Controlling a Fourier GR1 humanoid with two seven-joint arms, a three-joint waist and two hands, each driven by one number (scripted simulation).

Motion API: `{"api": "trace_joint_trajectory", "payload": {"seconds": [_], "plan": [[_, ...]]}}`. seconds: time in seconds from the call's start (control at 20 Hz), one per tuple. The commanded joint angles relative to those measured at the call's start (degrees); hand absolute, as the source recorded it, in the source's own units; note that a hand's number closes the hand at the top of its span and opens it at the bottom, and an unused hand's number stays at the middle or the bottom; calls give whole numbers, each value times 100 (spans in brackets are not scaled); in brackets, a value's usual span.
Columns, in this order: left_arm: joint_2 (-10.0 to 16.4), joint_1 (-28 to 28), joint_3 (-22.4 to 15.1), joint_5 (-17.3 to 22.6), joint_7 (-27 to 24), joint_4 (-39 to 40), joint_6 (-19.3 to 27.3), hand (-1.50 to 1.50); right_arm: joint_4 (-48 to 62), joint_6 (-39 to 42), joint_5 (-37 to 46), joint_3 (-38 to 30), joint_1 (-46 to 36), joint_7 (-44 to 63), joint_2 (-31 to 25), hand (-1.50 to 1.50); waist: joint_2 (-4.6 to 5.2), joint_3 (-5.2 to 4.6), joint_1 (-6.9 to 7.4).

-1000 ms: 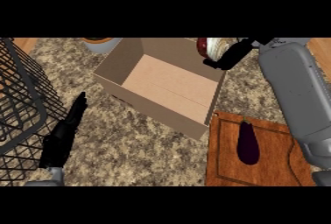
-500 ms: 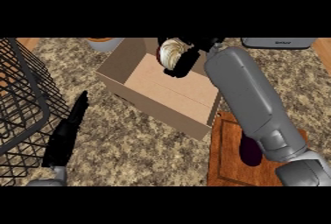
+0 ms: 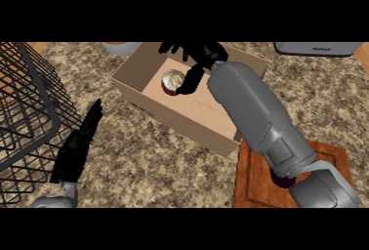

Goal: Pick the cupcake from the cutting board and place it in the cardboard box

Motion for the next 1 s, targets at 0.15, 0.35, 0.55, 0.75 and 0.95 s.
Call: {"api": "trace_joint_trajectory", "payload": {"seconds": [0.15, 0.35, 0.55, 0.75, 0.95], "plan": [[257, 47, 326, -26, -66, 254, 9, 0, 586, -498, -499, -176, 124, -667, 70, -150, 34, -10, 52], [171, -45, 201, -57, 22, 183, 27, 0, 473, -1078, -1369, -734, 15, -557, 71, -150, 53, -7, 188], [203, 57, 257, -8, -44, 57, 40, 0, 552, -964, -1881, -1515, 35, -953, -76, -150, 56, -4, 36], [169, 170, 276, -35, -88, 177, 107, 0, 626, -535, -2485, -2111, -91, -1007, -298, -150, 45, -6, -6], [298, 128, 331, 71, 109, -44, -35, 0, 811, -459, -2752, -2529, -85, -1135, -992, -150, 65, -3, 29]]}}
